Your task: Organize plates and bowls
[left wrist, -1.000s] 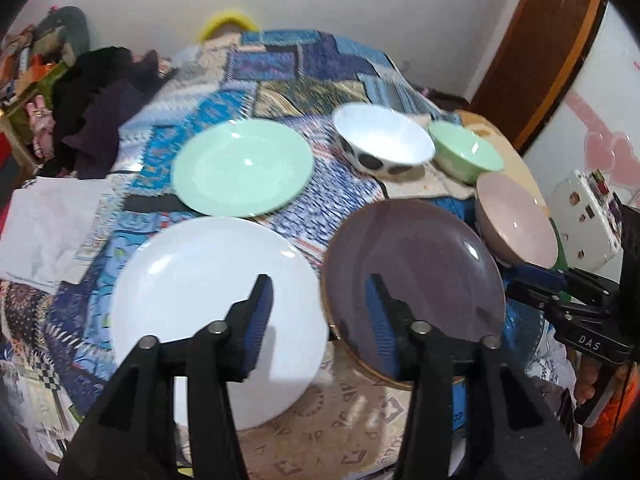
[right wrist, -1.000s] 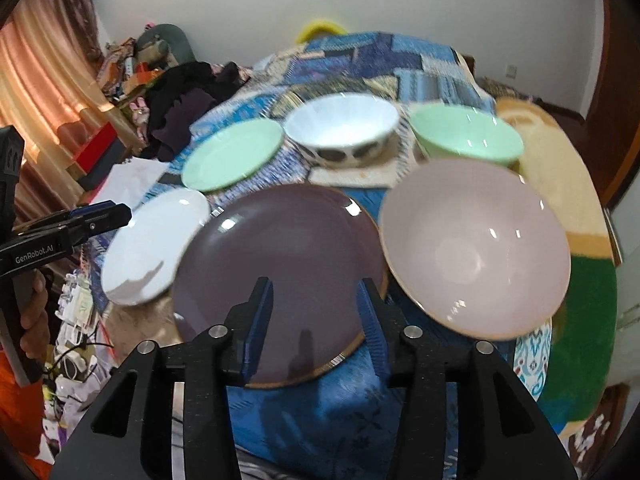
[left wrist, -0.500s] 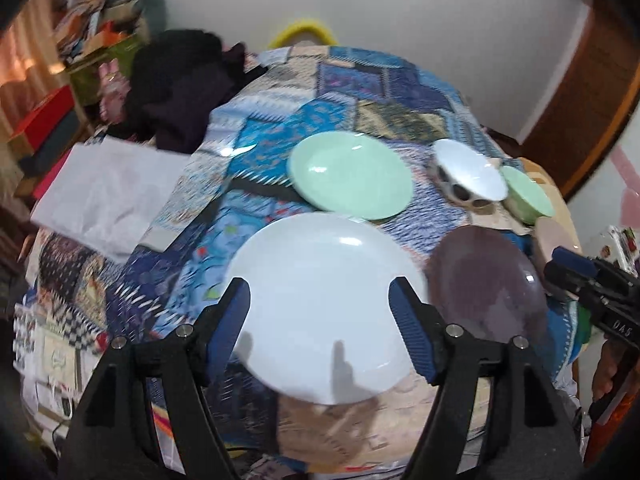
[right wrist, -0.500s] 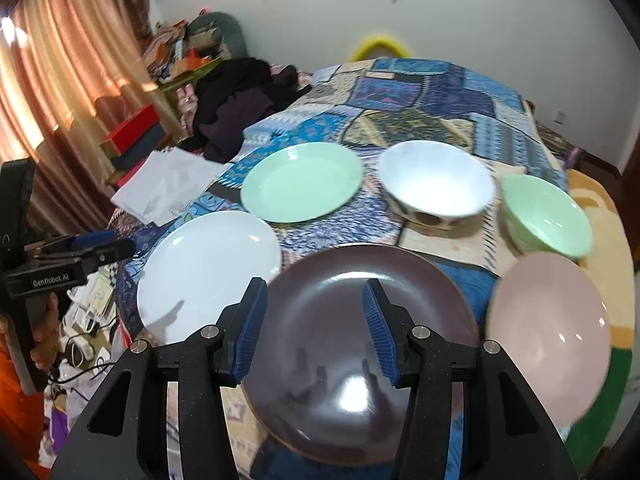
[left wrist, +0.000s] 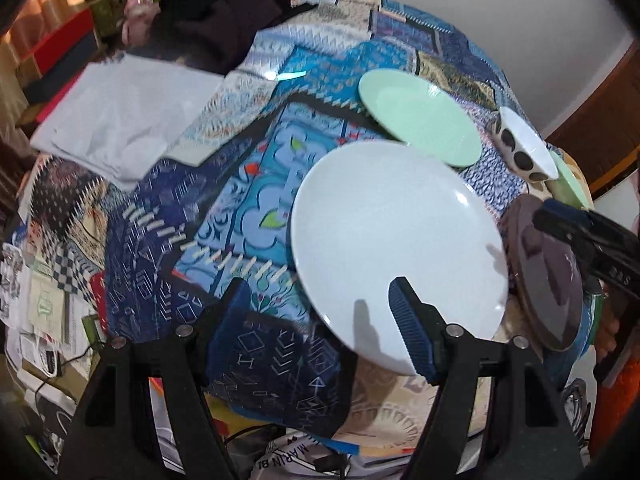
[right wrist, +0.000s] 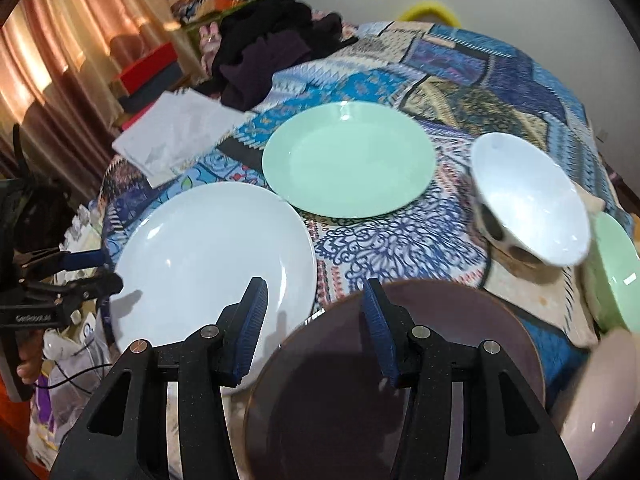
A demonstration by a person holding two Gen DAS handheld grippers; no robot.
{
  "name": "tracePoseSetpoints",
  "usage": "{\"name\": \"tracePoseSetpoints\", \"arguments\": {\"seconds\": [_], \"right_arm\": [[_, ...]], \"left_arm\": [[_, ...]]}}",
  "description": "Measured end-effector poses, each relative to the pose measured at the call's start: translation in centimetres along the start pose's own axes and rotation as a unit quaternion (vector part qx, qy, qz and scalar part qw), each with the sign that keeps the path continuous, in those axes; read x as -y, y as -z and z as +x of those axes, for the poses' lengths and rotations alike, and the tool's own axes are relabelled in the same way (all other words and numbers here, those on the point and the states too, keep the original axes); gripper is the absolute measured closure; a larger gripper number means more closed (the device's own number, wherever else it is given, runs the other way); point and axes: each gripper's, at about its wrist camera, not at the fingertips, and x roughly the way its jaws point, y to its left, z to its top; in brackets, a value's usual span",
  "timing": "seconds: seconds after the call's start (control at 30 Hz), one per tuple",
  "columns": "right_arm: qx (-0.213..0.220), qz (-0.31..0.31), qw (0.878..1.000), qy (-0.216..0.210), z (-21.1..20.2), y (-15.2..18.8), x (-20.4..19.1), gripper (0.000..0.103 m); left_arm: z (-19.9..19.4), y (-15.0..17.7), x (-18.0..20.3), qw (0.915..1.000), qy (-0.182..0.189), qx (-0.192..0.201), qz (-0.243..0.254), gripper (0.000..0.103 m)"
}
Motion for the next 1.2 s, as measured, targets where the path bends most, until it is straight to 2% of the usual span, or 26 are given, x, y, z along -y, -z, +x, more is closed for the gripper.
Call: {"name": "tracePoseSetpoints", "arguments": {"seconds": [0.13, 0.2, 0.3, 0.4, 0.47, 0.6, 0.77, 1.1, 1.2], "right_arm": [[-0.031, -0.017, 0.999, -0.007, 2.3, -1.0, -0.3, 0.057], [-0.041, -0.024, 0.999, -0.012, 3.2, -1.4, -0.5, 0.059], [-0.063, -0.034, 0.997, -0.016, 4.5, -1.9, -0.8, 0.072], [-0.074, -0.036, 0.997, -0.012, 5.4, -2.1, -0.9, 0.074], [-0.083, -0.037, 0.996, -0.016, 5.9, -2.1, -1.0, 0.08], [-0.08, -0.035, 0.996, -0.009, 5.8, -2.0, -1.0, 0.08], [-0.084, -0.025, 0.996, -0.025, 5.6, -1.8, -1.3, 0.08], [-0.086, -0.041, 0.994, -0.061, 5.7, -1.0, -3.9, 0.08], [-0.092, -0.03, 0.993, -0.071, 6.4, -1.1, -3.8, 0.078]], "left_arm": [[1.0, 0.6, -0.6, 0.9998, 0.013, -0.017, -0.006, 0.034], [1.4, 0.6, -0.6, 0.9996, 0.021, -0.021, -0.005, 0.045], [2.0, 0.7, -0.7, 0.9993, 0.027, -0.025, -0.007, 0.051], [2.1, 0.7, -0.8, 0.9992, 0.031, -0.022, -0.007, 0.059], [2.0, 0.6, -0.8, 0.999, 0.039, -0.019, -0.007, 0.063], [1.8, 0.7, -0.8, 0.9987, 0.049, -0.015, 0.0, 0.07], [1.9, 0.6, -1.3, 0.9984, 0.055, -0.015, -0.007, 0.073], [1.4, 1.4, -3.4, 0.9986, 0.036, -0.019, -0.035, 0.073], [1.1, 1.8, -4.0, 0.998, 0.041, -0.02, -0.044, 0.073]]}}
